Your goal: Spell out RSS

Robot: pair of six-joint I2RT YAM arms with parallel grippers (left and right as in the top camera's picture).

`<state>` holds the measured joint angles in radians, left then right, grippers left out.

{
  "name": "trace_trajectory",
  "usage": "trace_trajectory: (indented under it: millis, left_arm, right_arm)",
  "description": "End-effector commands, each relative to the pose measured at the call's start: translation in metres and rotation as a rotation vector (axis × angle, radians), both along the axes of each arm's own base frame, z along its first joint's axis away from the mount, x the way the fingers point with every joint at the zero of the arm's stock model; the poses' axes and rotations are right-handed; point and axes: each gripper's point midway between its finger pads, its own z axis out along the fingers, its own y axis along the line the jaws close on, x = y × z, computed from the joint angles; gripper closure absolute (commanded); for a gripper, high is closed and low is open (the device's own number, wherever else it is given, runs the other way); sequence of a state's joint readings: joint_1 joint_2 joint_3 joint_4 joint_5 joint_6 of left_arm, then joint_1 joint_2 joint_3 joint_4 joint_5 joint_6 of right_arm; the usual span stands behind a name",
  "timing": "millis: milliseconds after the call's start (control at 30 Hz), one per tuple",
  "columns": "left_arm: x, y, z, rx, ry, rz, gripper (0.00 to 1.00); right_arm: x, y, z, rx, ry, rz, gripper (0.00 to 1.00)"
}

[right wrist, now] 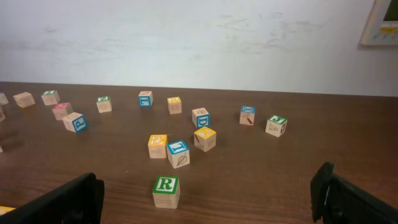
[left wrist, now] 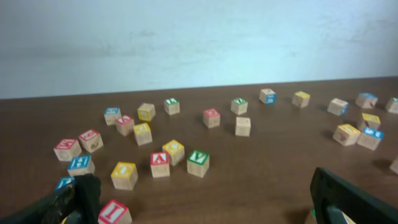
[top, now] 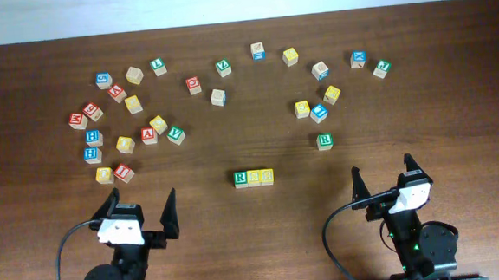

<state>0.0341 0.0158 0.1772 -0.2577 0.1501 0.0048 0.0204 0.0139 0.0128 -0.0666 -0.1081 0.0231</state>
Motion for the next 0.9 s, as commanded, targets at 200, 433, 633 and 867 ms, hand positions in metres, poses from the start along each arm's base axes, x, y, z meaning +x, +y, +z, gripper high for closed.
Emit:
trace_trajectory:
  millis: [200, 433, 633, 867]
  left_arm:
    - [0.010, 0.006, 0.013, 0.020, -0.164, 0.030, 0.01]
    - [0.014, 0.019, 0.007, -0.072, -0.191, 0.104, 0.01]
    - [0.014, 0.025, -0.006, -0.069, -0.139, 0.128, 0.01]
    - [0.014, 0.026, -0.035, -0.047, -0.018, 0.134, 0.01]
  right_arm:
    - [0.000, 0.000, -0.002, 0.004, 0.001, -0.003, 0.02]
    - [0.000, 0.000, -0.002, 0.003, 0.001, -0.003, 0.02]
    - [0.000, 0.000, -0.002, 0.004, 0.001, -0.003, 0.02]
    - [0.000, 0.000, -0.002, 0.004, 0.001, -0.003, 0.01]
